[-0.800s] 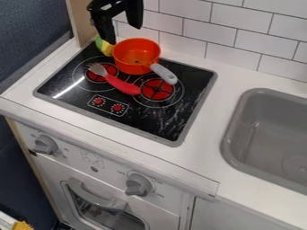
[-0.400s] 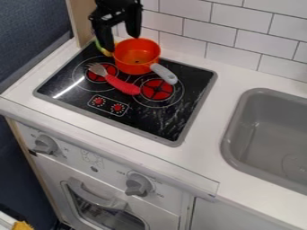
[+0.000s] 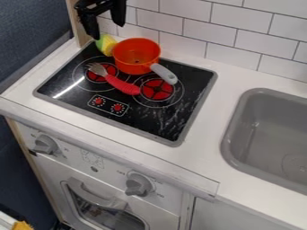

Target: Moved the corn below the red spoon and red pot

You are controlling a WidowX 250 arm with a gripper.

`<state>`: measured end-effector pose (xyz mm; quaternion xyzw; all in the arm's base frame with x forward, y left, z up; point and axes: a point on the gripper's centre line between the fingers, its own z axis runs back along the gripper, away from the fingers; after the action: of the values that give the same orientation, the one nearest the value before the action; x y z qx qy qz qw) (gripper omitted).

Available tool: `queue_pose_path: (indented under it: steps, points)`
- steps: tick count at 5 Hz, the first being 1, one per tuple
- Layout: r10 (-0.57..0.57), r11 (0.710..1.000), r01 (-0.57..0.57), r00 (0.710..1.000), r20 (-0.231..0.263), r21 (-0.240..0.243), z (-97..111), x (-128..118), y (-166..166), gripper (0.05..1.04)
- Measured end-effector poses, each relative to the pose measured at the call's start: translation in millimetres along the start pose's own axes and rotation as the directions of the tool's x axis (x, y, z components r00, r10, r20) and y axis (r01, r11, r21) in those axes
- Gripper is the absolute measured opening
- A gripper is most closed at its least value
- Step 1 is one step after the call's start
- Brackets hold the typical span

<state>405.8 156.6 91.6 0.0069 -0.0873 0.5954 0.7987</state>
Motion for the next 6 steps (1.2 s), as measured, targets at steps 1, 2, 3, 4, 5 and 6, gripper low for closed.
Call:
queue_pose_path:
  steps: [1, 2, 3, 4, 5, 6]
  points:
    - [0.01, 0.999, -0.01, 1.0, 0.015, 0.032, -16.6, 14.3, -1.7, 1.0]
    - [0.026, 0.998, -0.027, 0.999, 0.019, 0.052, -29.8, 26.7, -3.4, 1.0]
    - [0.032, 0.997, -0.034, 0.999, 0.024, 0.07, -39.4, 32.2, -5.4, 1.0]
    - [0.035, 0.995, -0.036, 0.999, 0.011, 0.093, -47.9, 35.5, -7.1, 1.0]
    - [0.014, 0.994, -0.013, 1.0, -0.008, 0.111, -56.5, 33.5, -5.0, 0.95]
    - [0.009, 0.993, -0.007, 1.0, -0.019, 0.119, -60.6, 31.8, -4.0, 0.728]
